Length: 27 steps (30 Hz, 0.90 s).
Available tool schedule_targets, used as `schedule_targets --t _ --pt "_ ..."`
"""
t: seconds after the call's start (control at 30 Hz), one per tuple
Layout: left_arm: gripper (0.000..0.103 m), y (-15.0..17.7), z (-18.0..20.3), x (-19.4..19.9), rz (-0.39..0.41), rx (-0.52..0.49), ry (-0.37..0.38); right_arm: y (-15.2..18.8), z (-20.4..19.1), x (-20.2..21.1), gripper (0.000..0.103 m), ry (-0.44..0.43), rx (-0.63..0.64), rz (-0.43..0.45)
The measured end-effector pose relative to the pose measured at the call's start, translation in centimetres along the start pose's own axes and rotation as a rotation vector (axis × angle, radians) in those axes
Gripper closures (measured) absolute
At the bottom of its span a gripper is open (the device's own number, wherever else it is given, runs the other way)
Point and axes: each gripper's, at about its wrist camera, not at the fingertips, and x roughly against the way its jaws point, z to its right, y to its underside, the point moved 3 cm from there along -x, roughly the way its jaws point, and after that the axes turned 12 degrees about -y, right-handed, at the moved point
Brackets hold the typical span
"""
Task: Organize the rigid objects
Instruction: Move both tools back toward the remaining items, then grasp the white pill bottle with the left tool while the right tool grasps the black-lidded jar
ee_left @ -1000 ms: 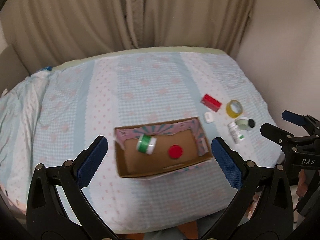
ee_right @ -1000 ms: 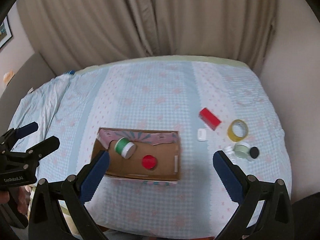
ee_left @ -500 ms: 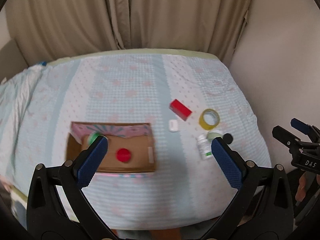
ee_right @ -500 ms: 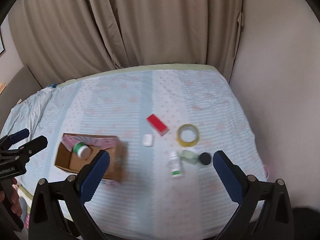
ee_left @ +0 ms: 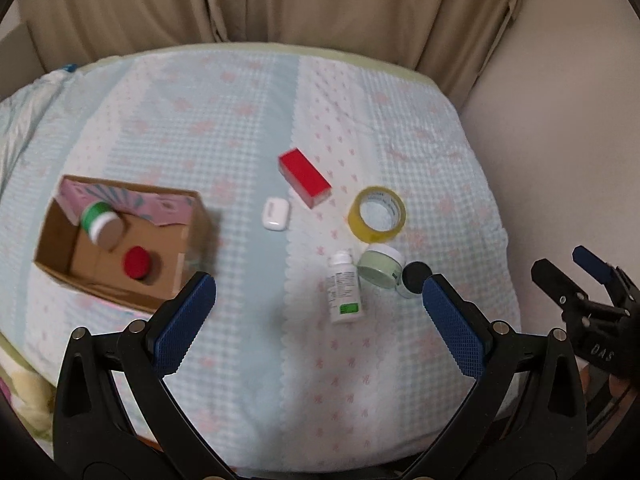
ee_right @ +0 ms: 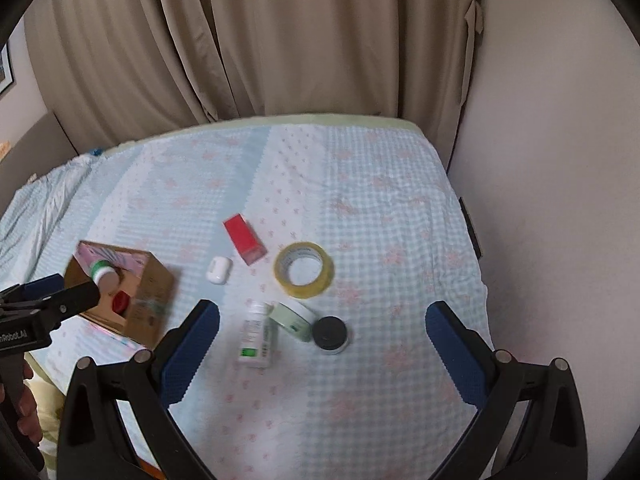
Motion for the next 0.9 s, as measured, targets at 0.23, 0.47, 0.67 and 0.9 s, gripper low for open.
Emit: schedule_targets --t 0.23,0.47,0.67,0.9 --pt "0.000 2.0 3.9 -9.1 -0.052 -0.006 0.021 2.9 2.7 -5.6 0.000 0.007 0.052 -0.018" --pt "0.001 4.5 7.0 -17.5 -0.124 -0.061 0.005 6.9 4.8 -12.9 0.000 0.010 0.092 -0.085" --pt "0.004 6.0 8.2 -22.4 -0.187 -0.089 -0.007 10.3 6.2 -18.1 0.004 0.005 0.112 -0.140" --pt "0.011 6.6 8.8 -25.7 -0.241 -0.091 -0.002 11.2 5.7 -21.9 0.010 0.011 0.221 -0.178"
